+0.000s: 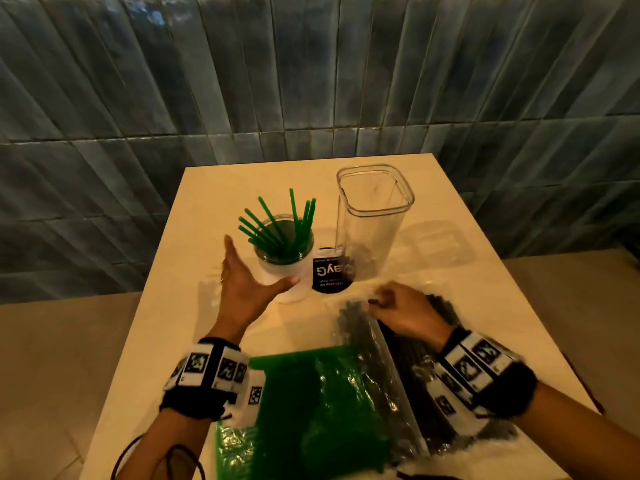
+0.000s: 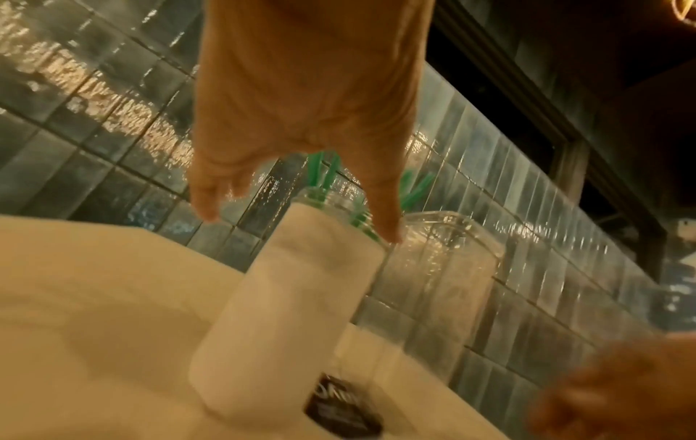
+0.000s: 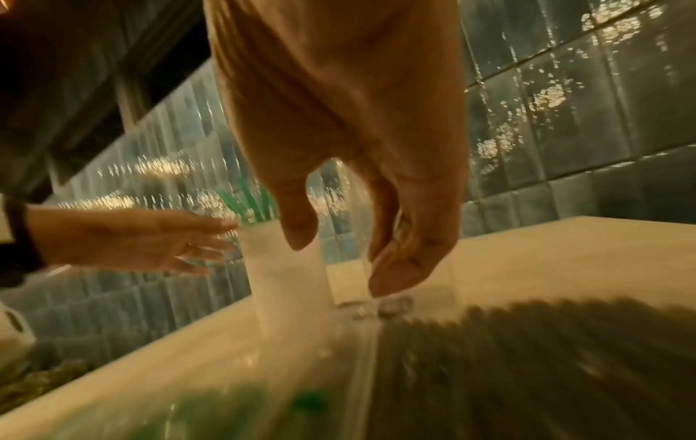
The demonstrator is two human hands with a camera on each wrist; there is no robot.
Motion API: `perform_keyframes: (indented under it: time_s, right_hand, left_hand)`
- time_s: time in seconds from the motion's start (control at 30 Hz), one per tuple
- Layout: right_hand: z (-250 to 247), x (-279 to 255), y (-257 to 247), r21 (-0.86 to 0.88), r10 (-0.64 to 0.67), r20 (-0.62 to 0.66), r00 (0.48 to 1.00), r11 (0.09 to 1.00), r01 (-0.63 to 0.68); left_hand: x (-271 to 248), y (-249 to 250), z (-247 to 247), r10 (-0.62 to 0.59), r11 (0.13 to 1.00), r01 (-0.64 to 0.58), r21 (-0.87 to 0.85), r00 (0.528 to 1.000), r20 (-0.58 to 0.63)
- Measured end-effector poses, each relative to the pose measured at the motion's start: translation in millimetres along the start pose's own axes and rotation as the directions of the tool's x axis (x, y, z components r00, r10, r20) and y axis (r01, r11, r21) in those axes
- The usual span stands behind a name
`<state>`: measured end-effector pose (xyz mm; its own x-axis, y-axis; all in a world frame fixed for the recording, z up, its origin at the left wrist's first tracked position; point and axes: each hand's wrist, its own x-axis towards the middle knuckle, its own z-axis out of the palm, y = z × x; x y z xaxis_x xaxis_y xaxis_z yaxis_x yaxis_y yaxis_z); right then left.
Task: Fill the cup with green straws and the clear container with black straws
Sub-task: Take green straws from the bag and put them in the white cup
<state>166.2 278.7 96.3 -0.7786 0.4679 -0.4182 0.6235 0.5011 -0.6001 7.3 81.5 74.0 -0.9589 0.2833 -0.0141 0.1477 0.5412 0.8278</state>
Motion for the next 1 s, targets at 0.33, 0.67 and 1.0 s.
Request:
perform_keyframes:
  time_s: [0.33, 0.67, 1.0]
  right_hand:
    - [16.4, -16.8, 30.1, 0.560, 0.015, 0.417, 0.909, 0.783, -0.271]
    - [36.8, -11.0, 21.7, 0.515, -0.123, 0.322, 0.939, 0.855, -0.064]
    - [42.0, -8.2, 20.3, 0.239, -0.244, 0.154, 0.957, 0.950, 0.204]
  left_hand:
    - [-132.6, 5.8, 55.2, 0.074, 0.979, -0.177, 0.104, 0.777, 0.625]
    - [-138.3, 16.7, 63.6, 0.156, 0.985, -0.171, -0.016, 0.849, 0.505]
    - [-133.5, 31.9, 51.8, 0.003, 0.987, 0.094, -0.129, 0.800, 0.600]
